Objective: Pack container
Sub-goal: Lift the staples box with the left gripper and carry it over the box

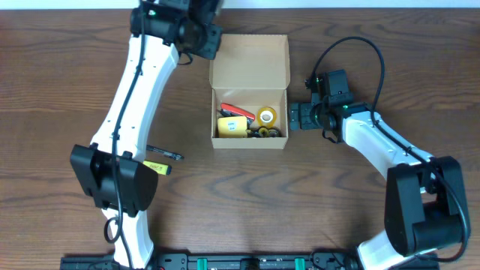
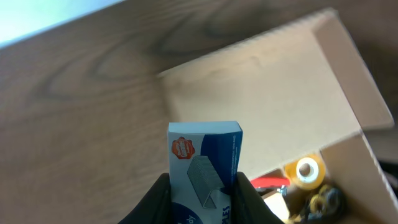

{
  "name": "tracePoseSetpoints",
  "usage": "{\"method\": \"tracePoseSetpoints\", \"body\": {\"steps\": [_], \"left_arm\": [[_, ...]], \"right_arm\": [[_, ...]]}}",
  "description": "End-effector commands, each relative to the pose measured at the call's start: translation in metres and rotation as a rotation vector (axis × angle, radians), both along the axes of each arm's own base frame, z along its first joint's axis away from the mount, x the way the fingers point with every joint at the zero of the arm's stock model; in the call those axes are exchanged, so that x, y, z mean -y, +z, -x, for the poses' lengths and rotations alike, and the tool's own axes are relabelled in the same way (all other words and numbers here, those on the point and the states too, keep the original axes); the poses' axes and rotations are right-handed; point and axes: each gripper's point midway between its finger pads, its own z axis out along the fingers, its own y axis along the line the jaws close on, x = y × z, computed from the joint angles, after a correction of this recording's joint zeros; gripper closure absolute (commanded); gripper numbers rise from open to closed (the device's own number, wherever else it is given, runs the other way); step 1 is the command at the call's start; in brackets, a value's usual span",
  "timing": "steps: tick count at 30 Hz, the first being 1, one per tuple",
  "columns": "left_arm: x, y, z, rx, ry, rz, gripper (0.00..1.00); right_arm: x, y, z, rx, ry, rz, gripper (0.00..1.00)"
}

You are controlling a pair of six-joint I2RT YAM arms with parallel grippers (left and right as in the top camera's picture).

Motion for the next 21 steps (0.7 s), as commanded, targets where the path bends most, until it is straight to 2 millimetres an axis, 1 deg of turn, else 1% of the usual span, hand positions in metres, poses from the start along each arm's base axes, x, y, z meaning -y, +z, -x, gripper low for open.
{"method": "tracePoseSetpoints", "body": {"steps": [1,5,7,9,12,13,15,18,21], "left_arm": [[0.022,0.008,0.007,0.065,-0.234,-0.035,0.94],[0.044,0.008,0.019,0.075,-0.357,-0.024,0.94],[0.056,0.008,0.029,0.061,-0.410,0.007,0.94],[0.072,0.008,0.049,0.031,-0.529,0.057,0.94],[0.084,0.005,0.075,-0.005,-0.671,0.086,0.95],[0.086,0.000,0.085,-0.020,-0.724,0.066,0.94],[0.089,-0.008,0.095,-0.033,-0.787,0.042,0.94],[0.097,-0.024,0.105,-0.031,-0.888,0.011,0.94],[0.104,-0.047,0.114,-0.018,-0.991,-0.031,0.94]], "right_arm": [[0.001,-0.004,0.001,-0.010,0.010,0.009,0.01],[0.001,-0.004,0.001,-0.010,0.010,0.009,0.01],[0.001,-0.004,0.001,-0.010,0.010,0.009,0.01],[0.001,-0.004,0.001,-0.010,0.010,0.009,0.01],[0.001,-0.004,0.001,-0.010,0.010,0.009,0.01],[0.001,-0.004,0.001,-0.010,0.010,0.009,0.01],[0.001,-0.004,0.001,-0.010,0.010,0.009,0.01],[0.001,-0.004,0.001,-0.010,0.010,0.009,0.01],[0.001,-0.004,0.001,-0.010,0.010,0.009,0.01]]}}
